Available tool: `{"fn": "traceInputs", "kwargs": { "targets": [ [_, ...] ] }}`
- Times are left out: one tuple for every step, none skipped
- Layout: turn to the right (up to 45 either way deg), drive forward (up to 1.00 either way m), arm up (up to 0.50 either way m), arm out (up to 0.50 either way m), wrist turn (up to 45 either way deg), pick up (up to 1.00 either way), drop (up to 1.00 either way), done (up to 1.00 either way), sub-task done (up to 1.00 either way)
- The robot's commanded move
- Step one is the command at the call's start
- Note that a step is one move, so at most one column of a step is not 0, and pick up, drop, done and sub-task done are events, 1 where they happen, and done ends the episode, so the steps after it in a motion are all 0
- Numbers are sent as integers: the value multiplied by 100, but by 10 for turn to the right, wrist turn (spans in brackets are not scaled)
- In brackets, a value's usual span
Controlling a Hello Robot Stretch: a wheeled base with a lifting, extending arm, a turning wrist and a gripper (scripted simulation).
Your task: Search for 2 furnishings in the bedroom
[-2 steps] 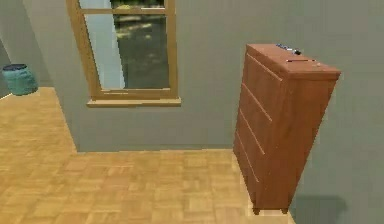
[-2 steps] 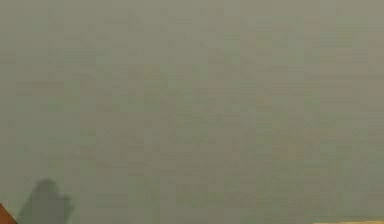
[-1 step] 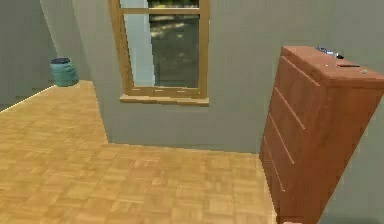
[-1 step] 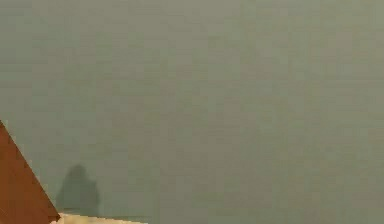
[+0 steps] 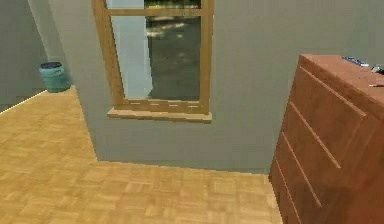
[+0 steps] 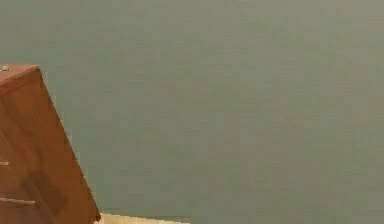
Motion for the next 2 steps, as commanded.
{"fn": "traceInputs", "kwargs": {
  "targets": [
    [360,0,0,0,0,0,0,0,0],
    [0,0,0,0,0,0,0,100,0]
  ]
}}
